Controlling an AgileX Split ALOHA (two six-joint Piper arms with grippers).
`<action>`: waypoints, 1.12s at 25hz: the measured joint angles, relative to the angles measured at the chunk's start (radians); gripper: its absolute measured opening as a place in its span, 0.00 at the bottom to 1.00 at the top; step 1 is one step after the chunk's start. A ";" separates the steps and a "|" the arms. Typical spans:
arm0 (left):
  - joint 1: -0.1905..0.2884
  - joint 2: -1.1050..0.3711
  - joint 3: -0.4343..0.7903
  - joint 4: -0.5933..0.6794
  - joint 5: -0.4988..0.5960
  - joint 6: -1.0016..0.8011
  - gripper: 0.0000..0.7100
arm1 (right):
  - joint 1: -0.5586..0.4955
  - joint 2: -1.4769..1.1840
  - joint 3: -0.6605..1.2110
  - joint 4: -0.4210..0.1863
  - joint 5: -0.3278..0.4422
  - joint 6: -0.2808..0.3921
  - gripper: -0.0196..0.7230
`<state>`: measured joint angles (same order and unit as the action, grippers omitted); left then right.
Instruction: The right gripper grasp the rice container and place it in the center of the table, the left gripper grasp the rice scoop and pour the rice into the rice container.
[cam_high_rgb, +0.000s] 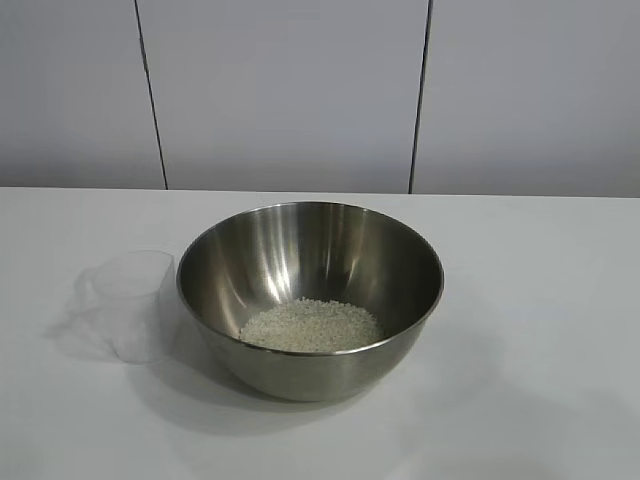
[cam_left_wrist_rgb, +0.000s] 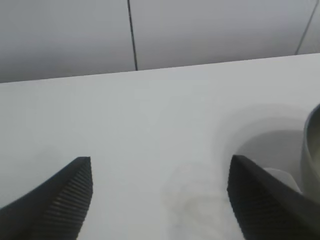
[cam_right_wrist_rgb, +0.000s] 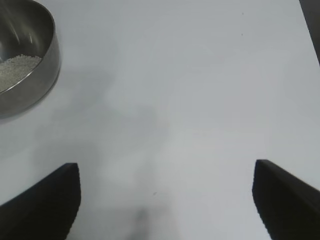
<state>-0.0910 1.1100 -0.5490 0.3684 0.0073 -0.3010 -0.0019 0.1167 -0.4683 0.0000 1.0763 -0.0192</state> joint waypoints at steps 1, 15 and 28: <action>0.000 -0.010 -0.051 0.000 0.075 -0.008 0.77 | 0.000 0.000 0.000 0.000 0.000 0.000 0.89; 0.164 -0.077 -0.396 -0.625 0.519 0.731 0.77 | 0.000 0.000 0.000 0.000 0.001 0.000 0.89; 0.285 -0.430 -0.398 -0.791 0.677 0.784 0.77 | 0.000 0.000 0.000 0.000 0.001 0.000 0.89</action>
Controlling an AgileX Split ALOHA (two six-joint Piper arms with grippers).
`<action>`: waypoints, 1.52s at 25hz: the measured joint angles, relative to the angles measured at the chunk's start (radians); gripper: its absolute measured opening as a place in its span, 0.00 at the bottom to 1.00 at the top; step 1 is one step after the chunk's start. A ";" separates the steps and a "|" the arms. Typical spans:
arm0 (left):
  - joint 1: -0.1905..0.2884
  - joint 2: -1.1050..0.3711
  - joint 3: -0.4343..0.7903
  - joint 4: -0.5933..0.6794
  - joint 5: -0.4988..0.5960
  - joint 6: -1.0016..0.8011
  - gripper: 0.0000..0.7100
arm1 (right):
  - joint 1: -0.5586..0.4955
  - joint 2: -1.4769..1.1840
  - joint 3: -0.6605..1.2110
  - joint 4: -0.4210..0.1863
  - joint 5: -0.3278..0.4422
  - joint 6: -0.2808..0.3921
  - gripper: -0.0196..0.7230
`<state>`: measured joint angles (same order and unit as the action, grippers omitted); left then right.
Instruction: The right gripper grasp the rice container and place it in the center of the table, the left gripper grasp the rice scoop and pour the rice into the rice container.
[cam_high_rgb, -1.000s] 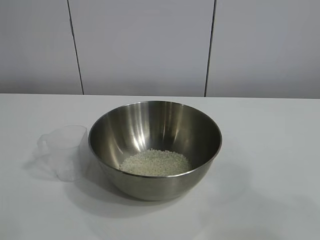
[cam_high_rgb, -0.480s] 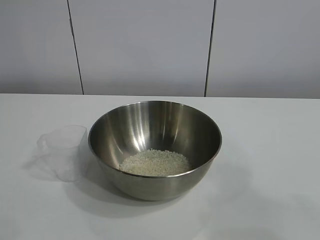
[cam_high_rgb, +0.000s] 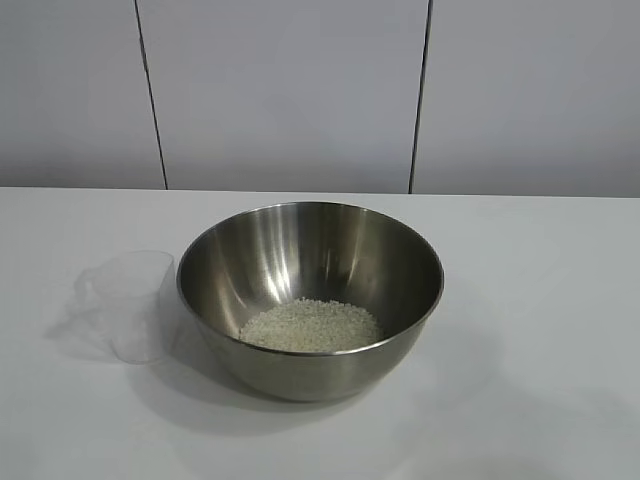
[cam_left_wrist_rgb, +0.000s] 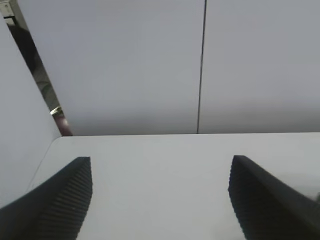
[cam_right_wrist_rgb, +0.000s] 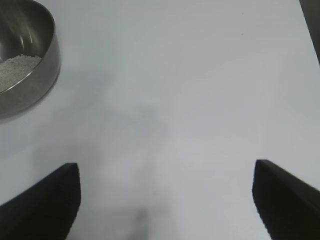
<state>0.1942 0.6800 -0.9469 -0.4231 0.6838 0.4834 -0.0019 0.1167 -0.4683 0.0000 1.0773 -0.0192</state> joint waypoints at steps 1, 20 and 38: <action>-0.012 -0.019 0.002 -0.006 0.018 0.000 0.77 | 0.000 0.000 0.000 0.000 0.000 0.000 0.89; -0.060 -0.485 0.320 0.255 0.176 -0.352 0.76 | 0.000 0.000 0.000 0.000 0.000 0.000 0.89; -0.107 -0.526 0.436 0.329 0.367 -0.370 0.76 | 0.000 0.000 0.000 0.000 0.000 0.000 0.89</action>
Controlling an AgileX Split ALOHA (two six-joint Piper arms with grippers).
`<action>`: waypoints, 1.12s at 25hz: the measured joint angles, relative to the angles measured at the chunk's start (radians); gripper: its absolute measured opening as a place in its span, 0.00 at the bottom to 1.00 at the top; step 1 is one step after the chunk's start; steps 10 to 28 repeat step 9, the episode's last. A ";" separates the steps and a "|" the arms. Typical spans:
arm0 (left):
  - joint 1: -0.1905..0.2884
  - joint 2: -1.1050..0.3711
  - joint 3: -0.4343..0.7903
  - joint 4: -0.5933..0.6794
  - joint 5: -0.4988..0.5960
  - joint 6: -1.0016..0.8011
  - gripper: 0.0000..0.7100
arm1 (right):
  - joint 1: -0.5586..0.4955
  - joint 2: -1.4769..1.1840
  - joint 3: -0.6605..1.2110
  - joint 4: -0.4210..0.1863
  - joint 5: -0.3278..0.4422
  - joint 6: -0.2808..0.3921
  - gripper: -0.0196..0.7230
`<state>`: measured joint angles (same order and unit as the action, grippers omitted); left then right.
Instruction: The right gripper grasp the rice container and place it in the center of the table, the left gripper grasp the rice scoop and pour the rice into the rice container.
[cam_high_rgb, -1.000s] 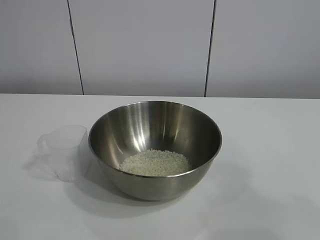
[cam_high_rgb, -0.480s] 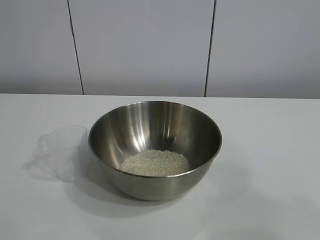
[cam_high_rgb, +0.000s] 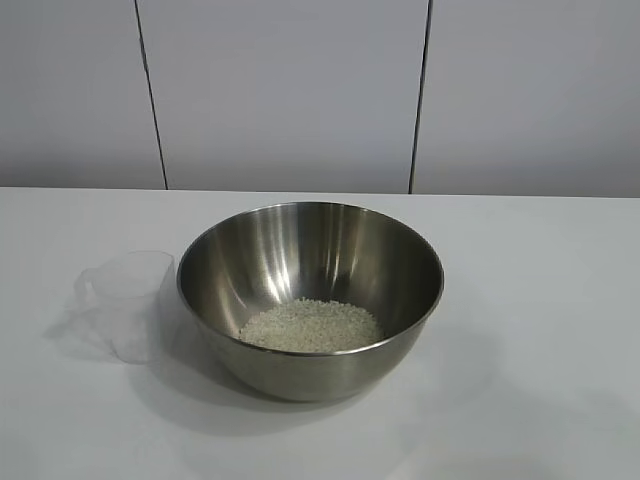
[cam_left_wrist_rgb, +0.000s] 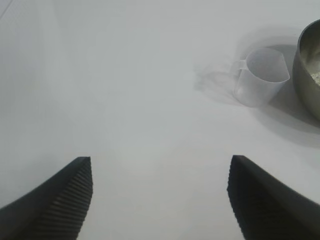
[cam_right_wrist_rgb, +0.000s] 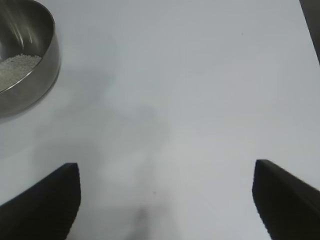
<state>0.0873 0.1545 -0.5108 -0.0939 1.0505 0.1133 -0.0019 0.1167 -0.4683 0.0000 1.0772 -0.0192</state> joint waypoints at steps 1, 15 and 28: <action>-0.010 -0.011 0.000 0.000 -0.003 0.000 0.76 | 0.000 0.000 0.000 0.000 0.000 0.000 0.89; -0.080 -0.170 0.001 0.002 -0.007 0.000 0.76 | 0.000 0.000 0.000 0.000 0.000 0.000 0.89; -0.080 -0.170 0.001 0.002 -0.007 0.000 0.76 | 0.000 0.000 0.000 0.000 0.000 0.000 0.89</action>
